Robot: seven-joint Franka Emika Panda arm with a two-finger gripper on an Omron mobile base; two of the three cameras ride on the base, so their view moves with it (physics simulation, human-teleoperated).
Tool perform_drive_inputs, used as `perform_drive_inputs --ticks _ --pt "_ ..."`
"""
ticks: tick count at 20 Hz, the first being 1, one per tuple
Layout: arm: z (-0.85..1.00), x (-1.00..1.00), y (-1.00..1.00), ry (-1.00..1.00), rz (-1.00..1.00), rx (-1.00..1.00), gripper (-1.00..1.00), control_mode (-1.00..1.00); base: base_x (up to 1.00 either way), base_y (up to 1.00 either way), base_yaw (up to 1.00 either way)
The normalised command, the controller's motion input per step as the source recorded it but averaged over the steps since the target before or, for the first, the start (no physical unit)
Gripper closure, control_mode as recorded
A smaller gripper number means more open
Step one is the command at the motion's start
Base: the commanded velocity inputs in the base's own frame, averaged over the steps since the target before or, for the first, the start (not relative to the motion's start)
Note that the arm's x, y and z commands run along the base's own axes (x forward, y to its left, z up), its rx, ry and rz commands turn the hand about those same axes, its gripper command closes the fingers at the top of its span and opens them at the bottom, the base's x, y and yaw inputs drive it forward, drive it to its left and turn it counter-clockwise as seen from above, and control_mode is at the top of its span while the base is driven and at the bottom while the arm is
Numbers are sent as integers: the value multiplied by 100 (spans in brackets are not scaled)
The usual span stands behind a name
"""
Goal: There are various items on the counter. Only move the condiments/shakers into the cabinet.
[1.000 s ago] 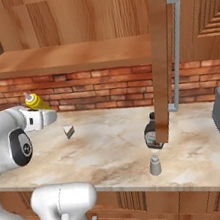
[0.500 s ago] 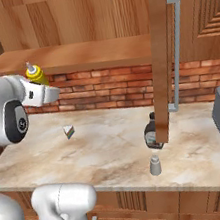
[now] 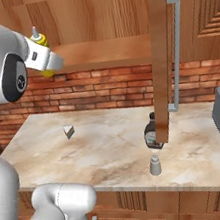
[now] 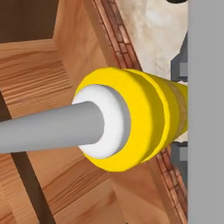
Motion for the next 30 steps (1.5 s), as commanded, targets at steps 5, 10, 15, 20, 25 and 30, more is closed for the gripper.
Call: perform_drive_inputs --ticks 5,10,15,20,25,30 --pt "-13 9 21 0 0 -13 100 -100 0 0 0" --pt "-10 25 27 0 0 -15 100 -100 0 0 0" --pt "0 43 5 0 0 -2 100 -100 0 0 0" --pt "1 66 0 0 0 0 100 -100 0 0 0" --pt "0 77 0 0 0 0 100 -100 0 0 0" --pt "0 77 0 0 0 0 100 -100 0 0 0"
